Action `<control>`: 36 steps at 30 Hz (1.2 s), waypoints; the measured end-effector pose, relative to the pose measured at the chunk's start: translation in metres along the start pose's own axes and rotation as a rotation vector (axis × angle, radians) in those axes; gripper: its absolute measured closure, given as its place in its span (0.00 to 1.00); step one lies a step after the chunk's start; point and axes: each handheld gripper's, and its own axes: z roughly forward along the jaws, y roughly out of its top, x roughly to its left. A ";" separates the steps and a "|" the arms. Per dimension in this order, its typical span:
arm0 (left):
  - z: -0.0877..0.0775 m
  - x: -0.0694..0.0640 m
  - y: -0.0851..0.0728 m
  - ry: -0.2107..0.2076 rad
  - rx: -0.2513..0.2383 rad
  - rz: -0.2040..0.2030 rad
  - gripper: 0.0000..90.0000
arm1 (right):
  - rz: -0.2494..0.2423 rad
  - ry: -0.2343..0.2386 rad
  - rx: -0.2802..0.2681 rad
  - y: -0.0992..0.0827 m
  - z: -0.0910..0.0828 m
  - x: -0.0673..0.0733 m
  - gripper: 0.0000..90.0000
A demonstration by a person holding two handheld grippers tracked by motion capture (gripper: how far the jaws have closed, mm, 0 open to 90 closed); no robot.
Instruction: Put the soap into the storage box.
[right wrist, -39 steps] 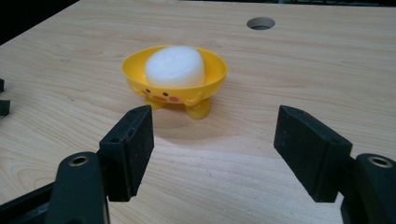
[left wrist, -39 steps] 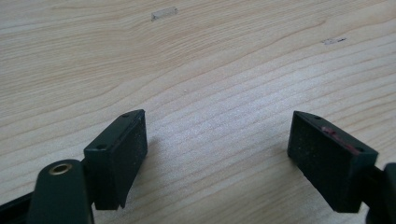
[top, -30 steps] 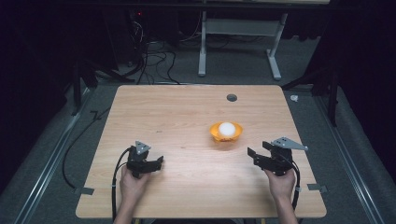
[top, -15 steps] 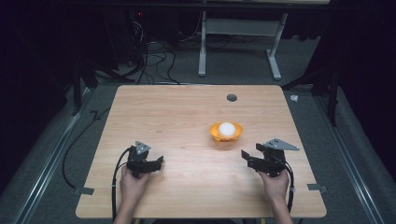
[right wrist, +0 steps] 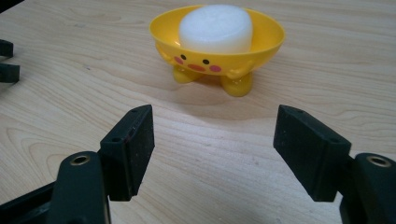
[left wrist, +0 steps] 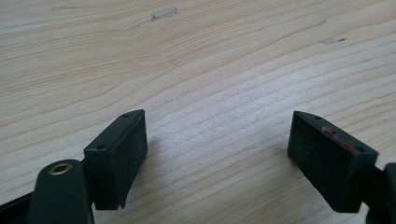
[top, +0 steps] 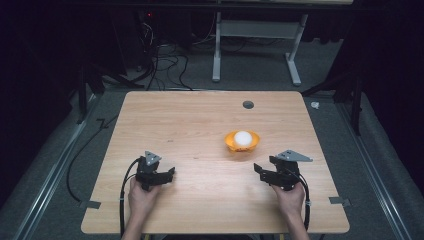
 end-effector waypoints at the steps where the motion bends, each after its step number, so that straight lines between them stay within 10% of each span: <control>1: 0.000 0.000 0.000 0.000 0.000 0.000 0.23 | -0.002 -0.001 0.005 -0.001 0.001 0.000 0.33; 36: 0.000 0.000 0.000 0.000 0.000 0.000 0.23 | -0.041 -0.061 0.131 -0.019 0.039 0.008 0.33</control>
